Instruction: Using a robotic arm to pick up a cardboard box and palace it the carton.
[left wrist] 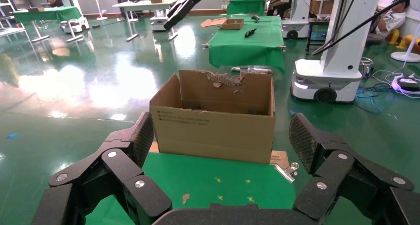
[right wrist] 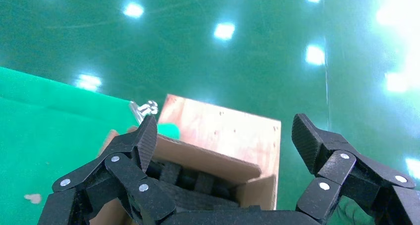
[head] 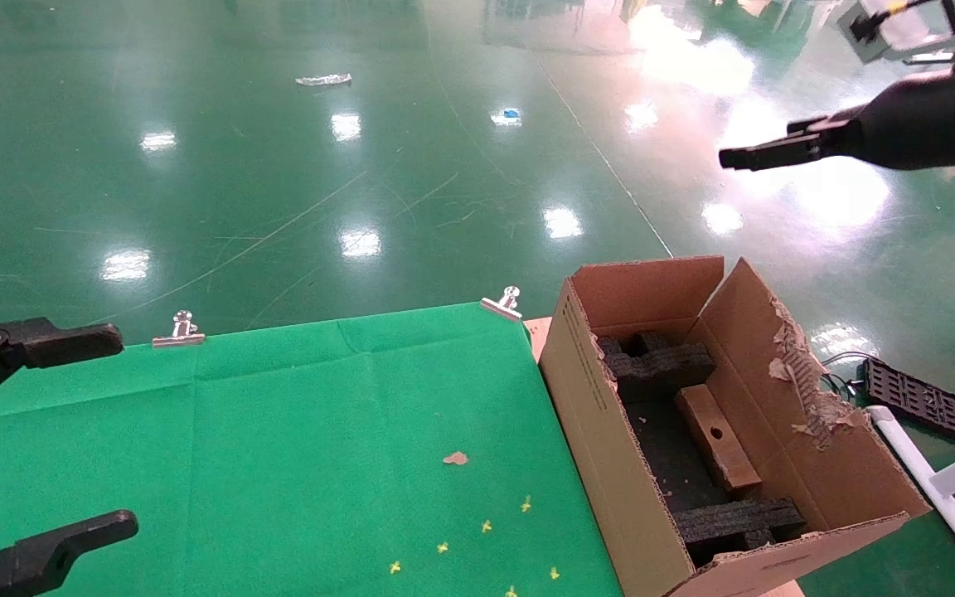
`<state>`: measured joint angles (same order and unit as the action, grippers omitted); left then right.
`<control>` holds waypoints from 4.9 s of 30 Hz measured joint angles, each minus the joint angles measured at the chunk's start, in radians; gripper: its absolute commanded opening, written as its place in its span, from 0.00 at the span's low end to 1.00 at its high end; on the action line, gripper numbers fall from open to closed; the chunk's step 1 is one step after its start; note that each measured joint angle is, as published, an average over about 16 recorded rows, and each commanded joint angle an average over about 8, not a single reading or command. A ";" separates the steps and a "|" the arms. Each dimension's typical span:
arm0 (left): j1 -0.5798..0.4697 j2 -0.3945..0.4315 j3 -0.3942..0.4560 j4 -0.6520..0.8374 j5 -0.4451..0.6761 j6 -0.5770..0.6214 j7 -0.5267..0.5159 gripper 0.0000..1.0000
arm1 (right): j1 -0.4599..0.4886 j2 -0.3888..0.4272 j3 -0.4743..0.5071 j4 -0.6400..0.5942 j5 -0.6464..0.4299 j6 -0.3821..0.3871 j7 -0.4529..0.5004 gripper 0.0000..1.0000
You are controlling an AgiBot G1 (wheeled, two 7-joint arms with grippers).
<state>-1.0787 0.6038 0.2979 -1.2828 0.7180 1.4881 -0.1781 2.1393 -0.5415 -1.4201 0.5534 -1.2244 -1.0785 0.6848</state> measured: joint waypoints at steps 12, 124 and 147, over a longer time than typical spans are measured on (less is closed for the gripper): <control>0.000 0.000 0.000 0.001 0.000 0.000 0.000 1.00 | -0.040 0.055 0.094 0.163 0.055 -0.016 -0.020 1.00; -0.001 -0.001 0.003 0.001 -0.002 -0.001 0.002 1.00 | -1.061 -0.069 1.137 0.728 0.493 -0.416 -0.495 1.00; -0.001 -0.001 0.003 0.001 -0.002 -0.001 0.002 1.00 | -1.060 -0.069 1.136 0.728 0.492 -0.415 -0.495 1.00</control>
<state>-1.0795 0.6026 0.3013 -1.2813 0.7155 1.4867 -0.1761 1.0790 -0.6105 -0.2843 1.2813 -0.7324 -1.4935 0.1899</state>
